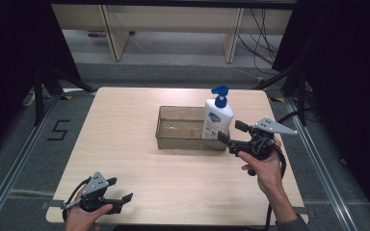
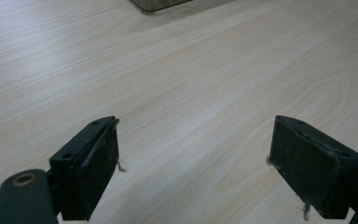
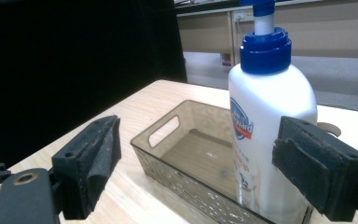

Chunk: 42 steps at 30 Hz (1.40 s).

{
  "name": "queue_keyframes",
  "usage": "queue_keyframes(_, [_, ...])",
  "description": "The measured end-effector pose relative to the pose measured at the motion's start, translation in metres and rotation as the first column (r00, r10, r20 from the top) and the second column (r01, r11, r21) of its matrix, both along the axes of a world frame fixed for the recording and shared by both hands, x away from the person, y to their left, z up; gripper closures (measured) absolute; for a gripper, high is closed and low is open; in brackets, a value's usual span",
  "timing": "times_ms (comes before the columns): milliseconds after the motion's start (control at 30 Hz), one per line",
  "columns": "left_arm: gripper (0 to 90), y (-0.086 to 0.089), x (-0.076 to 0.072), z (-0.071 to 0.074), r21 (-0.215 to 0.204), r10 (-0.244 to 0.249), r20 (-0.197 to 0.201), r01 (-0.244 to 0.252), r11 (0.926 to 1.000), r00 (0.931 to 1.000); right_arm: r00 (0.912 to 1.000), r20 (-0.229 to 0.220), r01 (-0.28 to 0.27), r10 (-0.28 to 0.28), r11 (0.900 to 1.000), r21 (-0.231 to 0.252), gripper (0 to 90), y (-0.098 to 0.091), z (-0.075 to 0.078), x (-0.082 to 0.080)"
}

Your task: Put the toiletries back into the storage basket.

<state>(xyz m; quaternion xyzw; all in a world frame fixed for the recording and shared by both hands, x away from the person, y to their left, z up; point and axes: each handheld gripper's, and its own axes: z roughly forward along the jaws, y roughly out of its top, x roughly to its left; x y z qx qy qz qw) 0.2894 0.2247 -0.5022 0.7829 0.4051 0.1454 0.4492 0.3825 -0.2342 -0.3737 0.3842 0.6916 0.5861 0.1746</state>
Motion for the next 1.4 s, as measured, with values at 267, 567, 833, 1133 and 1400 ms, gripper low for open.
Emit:
queue_keyframes(267, [15.2,0.001,0.001,0.0,0.015,0.004,0.005,-0.004,0.9999,1.0,0.9998,0.002,-0.019,0.019,0.9998,0.0,15.3,0.002,-0.003,0.0])
queue_keyframes(567, [15.2,0.0,0.0,0.001,0.014,0.0,0.012,0.0,0.9999,0.9999,0.9986,-0.029,-0.044,0.044,0.999,-0.004,15.4,0.01,-0.012,-0.001])
queue_keyframes(833, [15.3,0.0,-0.001,0.002,0.008,0.011,0.017,-0.011,0.9999,0.9998,0.996,-0.064,-0.064,0.063,0.9979,-0.011,15.4,0.015,-0.022,-0.006])
queue_keyframes(1133, [15.3,0.0,-0.001,0.002,0.016,-0.003,0.018,0.002,0.9999,0.9998,0.9931,-0.081,-0.088,0.085,0.9955,-0.035,15.6,0.014,-0.039,-0.012])
queue_keyframes(1400, [15.3,-0.002,0.0,0.0,0.002,0.001,0.017,-0.001,1.0,0.9999,0.9945,-0.073,-0.078,0.075,0.9958,-0.048,15.6,0.009,-0.052,-0.015])
